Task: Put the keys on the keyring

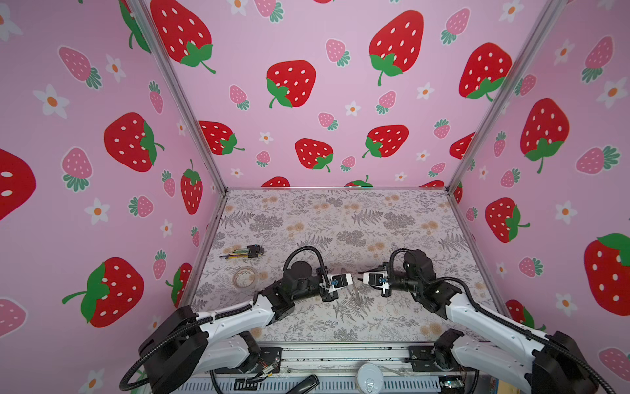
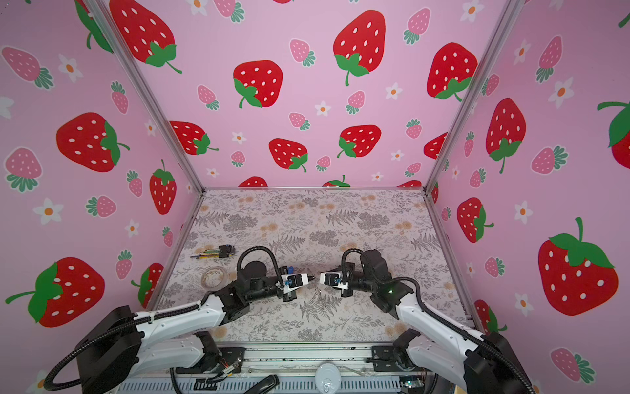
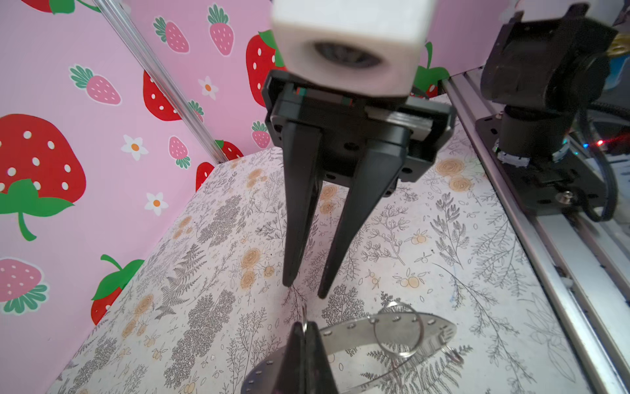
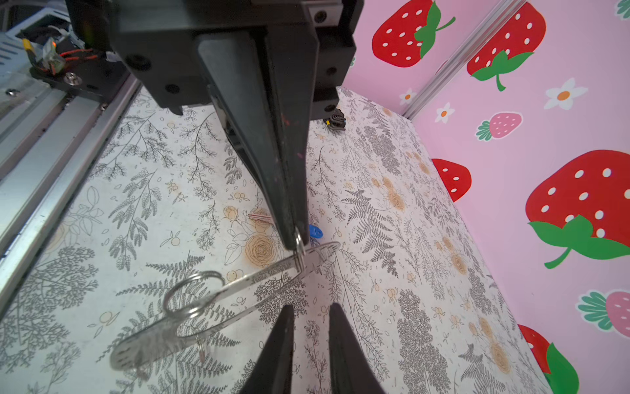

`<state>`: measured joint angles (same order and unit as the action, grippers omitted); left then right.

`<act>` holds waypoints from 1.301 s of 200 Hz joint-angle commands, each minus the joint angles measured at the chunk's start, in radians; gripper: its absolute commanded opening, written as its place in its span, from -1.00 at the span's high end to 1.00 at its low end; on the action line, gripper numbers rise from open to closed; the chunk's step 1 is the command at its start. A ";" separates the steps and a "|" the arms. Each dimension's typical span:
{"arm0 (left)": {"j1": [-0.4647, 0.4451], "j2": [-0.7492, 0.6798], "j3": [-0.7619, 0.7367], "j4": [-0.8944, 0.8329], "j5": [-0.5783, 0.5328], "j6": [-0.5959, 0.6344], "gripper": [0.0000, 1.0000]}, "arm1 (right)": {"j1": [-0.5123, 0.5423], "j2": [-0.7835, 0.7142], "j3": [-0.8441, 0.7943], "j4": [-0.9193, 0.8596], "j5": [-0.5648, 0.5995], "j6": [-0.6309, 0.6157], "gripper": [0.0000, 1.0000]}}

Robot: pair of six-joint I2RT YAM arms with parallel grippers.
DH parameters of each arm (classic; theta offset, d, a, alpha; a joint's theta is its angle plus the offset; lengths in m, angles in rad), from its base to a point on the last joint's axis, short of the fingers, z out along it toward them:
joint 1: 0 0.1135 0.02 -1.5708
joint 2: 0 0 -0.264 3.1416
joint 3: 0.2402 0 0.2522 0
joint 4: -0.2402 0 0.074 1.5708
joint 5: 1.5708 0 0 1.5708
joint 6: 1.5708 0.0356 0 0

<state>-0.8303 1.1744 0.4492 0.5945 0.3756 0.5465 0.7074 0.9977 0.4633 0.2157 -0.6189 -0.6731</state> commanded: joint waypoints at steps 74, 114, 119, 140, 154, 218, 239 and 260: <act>0.025 -0.034 0.013 0.106 0.091 -0.057 1.00 | -0.005 -0.008 -0.026 0.192 -0.115 0.161 0.62; 0.024 -0.027 0.000 0.154 0.089 -0.084 1.00 | -0.006 0.011 -0.022 0.208 -0.143 0.177 0.64; 0.025 -0.027 0.000 0.158 0.089 -0.084 1.00 | -0.005 0.012 -0.023 0.209 -0.146 0.176 0.65; 0.025 -0.026 -0.001 0.159 0.089 -0.083 1.00 | -0.005 0.016 -0.021 0.206 -0.155 0.179 0.65; 0.025 -0.025 -0.003 0.161 0.094 -0.086 1.00 | -0.005 0.014 -0.021 0.209 -0.156 0.180 0.65; 0.025 -0.022 -0.003 0.159 0.118 -0.089 1.00 | -0.005 0.010 -0.018 0.212 -0.169 0.183 0.71; 0.024 -0.024 -0.003 0.158 0.126 -0.086 1.00 | -0.006 0.012 -0.016 0.211 -0.175 0.181 0.72; 0.025 -0.025 0.000 0.144 0.137 -0.081 1.00 | -0.005 0.013 -0.013 0.212 -0.179 0.181 0.71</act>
<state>-0.8085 1.1526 0.4492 0.6983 0.4782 0.4622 0.7063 1.0103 0.4488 0.4114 -0.7601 -0.4923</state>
